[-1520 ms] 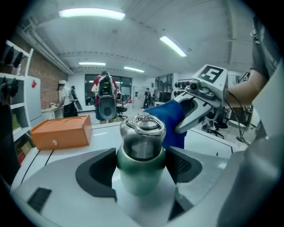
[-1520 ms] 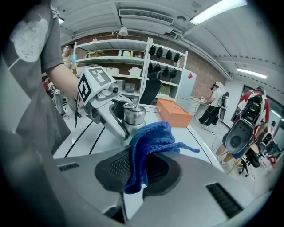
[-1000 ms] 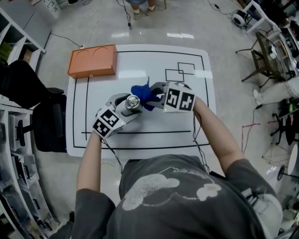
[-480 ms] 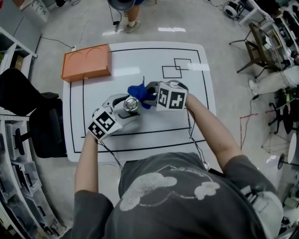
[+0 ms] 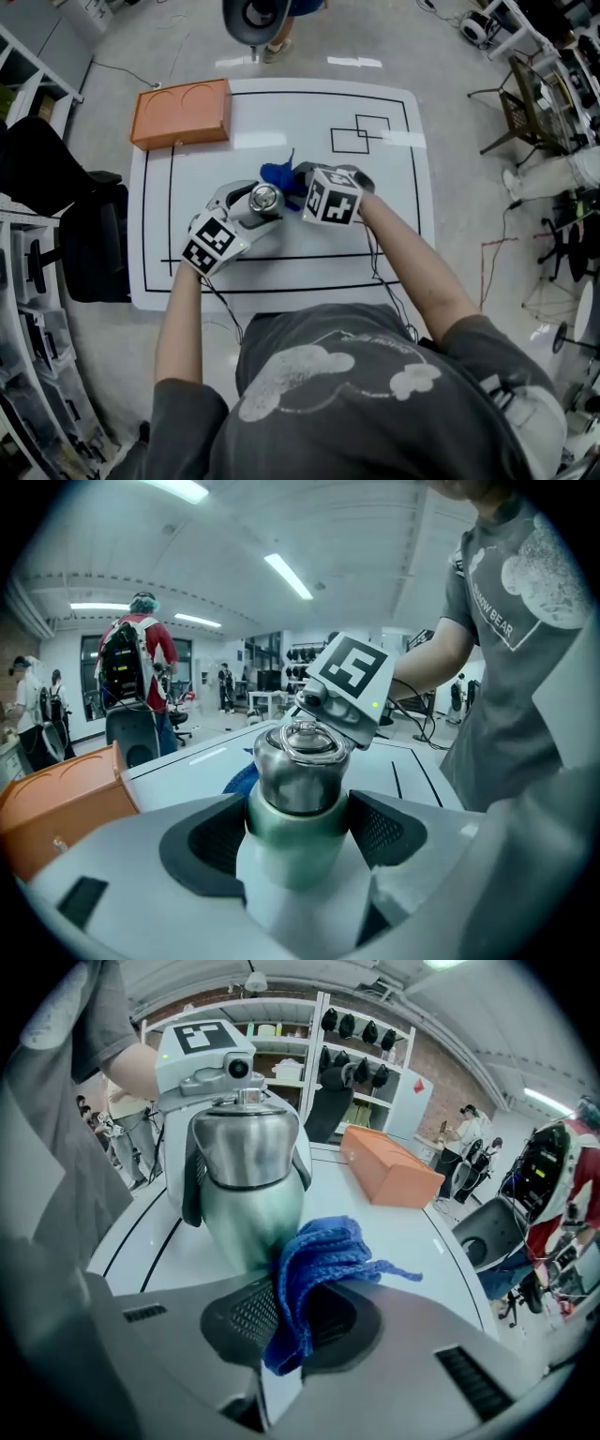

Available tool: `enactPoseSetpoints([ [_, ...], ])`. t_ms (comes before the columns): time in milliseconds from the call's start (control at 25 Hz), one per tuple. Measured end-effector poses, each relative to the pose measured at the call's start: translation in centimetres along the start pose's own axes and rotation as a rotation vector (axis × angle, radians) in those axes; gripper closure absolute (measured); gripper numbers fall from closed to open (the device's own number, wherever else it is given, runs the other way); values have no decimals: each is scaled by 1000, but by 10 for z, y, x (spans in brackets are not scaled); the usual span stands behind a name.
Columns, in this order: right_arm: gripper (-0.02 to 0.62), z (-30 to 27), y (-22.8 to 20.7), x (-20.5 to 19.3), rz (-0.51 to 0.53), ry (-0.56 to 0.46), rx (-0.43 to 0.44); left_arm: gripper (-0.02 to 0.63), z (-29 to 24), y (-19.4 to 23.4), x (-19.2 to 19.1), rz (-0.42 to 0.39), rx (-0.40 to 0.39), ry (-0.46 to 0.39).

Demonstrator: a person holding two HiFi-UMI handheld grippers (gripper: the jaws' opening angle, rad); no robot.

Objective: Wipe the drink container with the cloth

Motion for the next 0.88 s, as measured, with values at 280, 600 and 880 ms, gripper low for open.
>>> enactPoseSetpoints([
  [280, 552, 14, 8, -5, -68, -67, -89, 262, 8, -8, -7, 94, 200, -1],
  [600, 552, 50, 22, -22, -128, -148, -192, 261, 33, -31, -10, 400, 487, -99],
  [880, 552, 65, 35, -35, -176, -177, -219, 241, 17, -62, 1, 541, 794, -109],
])
Point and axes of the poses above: the fingertips, and each gripper's own axes: z backward along the fingers, y to its left, x out of its top, the point moved 7 cm from there along z, backward along the fingers, and after that the axes turned 8 degrees about x, right-handed, at the moved point
